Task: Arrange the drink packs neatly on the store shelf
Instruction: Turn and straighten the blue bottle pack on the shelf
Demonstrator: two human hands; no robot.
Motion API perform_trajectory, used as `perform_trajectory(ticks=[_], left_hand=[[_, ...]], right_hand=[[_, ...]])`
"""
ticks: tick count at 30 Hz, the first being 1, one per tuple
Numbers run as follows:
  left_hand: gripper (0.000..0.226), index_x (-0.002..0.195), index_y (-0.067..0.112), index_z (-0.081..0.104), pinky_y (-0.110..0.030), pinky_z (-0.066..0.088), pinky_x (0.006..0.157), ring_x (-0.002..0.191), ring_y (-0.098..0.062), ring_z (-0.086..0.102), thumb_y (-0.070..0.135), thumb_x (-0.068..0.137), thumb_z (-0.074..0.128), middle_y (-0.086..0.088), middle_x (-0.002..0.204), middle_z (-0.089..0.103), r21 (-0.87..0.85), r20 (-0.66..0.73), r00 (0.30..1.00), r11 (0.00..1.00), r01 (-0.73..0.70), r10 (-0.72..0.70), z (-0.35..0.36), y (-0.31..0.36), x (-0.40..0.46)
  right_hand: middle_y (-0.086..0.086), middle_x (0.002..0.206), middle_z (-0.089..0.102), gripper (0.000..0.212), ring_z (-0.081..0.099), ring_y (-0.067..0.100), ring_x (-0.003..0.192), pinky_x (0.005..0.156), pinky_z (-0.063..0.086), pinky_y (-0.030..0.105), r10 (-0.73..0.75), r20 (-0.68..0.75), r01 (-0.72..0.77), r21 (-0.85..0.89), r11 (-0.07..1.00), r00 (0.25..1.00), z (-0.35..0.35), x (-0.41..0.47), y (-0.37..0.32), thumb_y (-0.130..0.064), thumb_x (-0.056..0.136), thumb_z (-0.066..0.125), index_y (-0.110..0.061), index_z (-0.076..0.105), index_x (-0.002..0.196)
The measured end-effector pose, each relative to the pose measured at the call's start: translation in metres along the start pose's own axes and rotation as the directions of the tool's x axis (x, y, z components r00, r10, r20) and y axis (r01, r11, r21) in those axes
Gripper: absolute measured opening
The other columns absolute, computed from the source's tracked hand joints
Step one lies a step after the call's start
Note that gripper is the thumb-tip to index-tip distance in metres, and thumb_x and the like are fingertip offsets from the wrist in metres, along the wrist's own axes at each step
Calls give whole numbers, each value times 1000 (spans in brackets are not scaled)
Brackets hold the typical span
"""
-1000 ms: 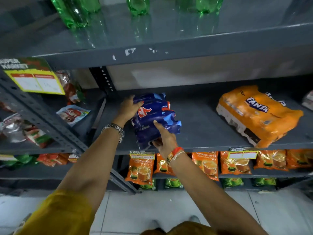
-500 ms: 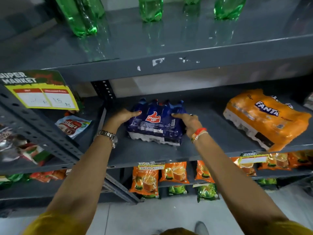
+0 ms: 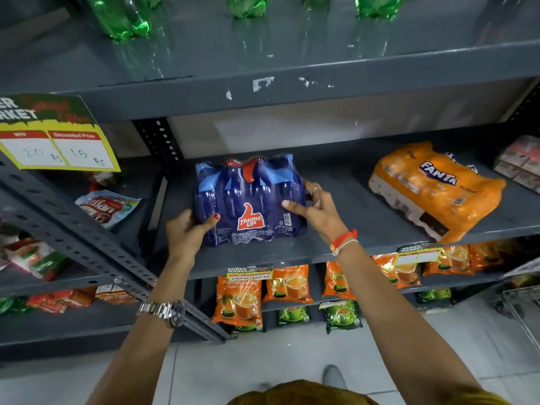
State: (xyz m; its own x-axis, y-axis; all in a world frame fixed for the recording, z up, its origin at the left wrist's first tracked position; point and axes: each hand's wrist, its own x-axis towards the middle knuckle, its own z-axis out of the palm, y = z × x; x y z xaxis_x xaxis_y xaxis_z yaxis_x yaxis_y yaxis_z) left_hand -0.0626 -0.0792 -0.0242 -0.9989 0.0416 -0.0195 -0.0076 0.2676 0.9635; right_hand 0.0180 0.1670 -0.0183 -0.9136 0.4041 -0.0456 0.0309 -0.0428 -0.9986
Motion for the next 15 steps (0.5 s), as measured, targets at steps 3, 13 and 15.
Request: perform_trajectory(ticks=[3, 13, 15], left_hand=[[32, 100, -3, 63, -3, 46, 57, 80, -11, 62, 3, 70, 75, -8, 98, 66, 62, -50, 989, 989, -136, 139, 3, -18, -17], [56, 116, 2, 48, -28, 50, 75, 90, -20, 56, 22, 72, 76, -14, 113, 52, 122, -313, 931, 980, -155, 186, 11, -27, -47], [43, 105, 8, 48, -38, 48, 69, 79, -10, 52, 32, 77, 70, -4, 101, 49, 89, -340, 908, 969, -229, 246, 22, -18, -66]], right_hand=[[13, 131, 53, 63, 56, 27, 119, 99, 50, 38, -51, 19, 52, -84, 995, 999, 3, -11, 12, 1, 70, 77, -6, 53, 127], [-5, 132, 43, 62, 50, 8, 111, 71, 50, 9, 89, -67, -79, 136, 988, 994, 7, 3, 10, -45, 89, 54, -26, 26, 142], [-2, 142, 41, 60, 48, 12, 121, 86, 46, 16, 102, -38, -97, 127, 987, 994, 11, 20, 3, -53, 93, 40, -25, 26, 144]])
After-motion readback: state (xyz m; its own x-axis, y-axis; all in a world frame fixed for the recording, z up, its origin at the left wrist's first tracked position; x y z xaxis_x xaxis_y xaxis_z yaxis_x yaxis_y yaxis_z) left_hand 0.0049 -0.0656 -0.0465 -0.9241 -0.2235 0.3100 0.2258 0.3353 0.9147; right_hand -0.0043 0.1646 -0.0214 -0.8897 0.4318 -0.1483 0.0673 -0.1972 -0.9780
